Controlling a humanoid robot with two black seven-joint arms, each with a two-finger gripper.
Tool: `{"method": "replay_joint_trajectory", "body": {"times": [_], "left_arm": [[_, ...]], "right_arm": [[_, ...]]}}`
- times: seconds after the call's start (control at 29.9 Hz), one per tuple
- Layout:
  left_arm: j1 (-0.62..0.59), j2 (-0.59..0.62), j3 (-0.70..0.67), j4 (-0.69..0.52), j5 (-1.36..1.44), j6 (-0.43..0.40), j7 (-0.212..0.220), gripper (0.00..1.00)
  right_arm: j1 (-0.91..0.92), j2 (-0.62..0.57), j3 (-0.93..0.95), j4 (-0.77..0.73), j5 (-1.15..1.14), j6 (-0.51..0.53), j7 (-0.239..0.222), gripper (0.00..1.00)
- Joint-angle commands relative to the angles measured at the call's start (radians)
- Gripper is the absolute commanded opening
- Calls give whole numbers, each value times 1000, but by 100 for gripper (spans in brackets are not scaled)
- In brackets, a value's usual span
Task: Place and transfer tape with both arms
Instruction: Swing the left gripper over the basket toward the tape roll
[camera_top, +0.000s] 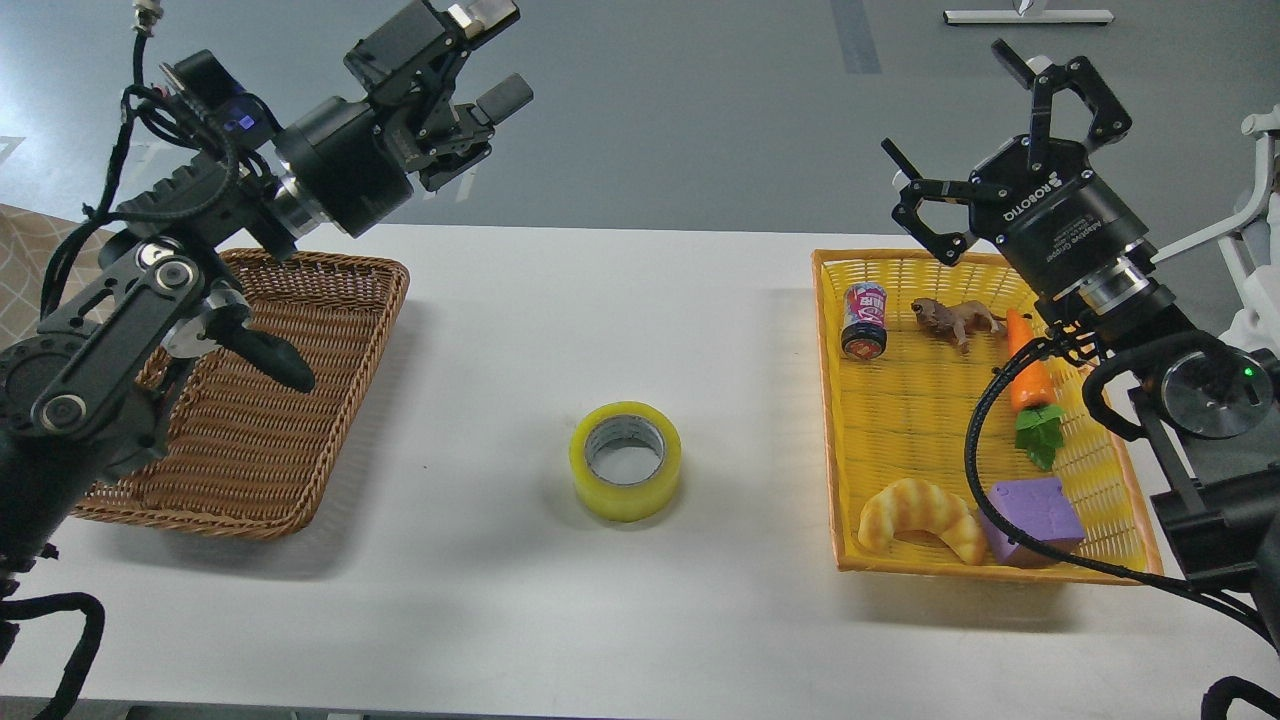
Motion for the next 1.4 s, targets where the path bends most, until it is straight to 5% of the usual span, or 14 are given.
{"method": "replay_joint_trajectory", "body": {"times": [0.0,0.7,1.37], "left_arm": [[3,38,2,-30,90,0,4,98],[3,141,245,-165,767,0,16,98],[2,69,348,-165,903,0,182,98]], "right_arm": [[-3,0,1,0,0,0,0,100],[-25,-6,-1,-15,-9,0,0,100],[-147,-9,30,-167,-8,0,9,100]]}}
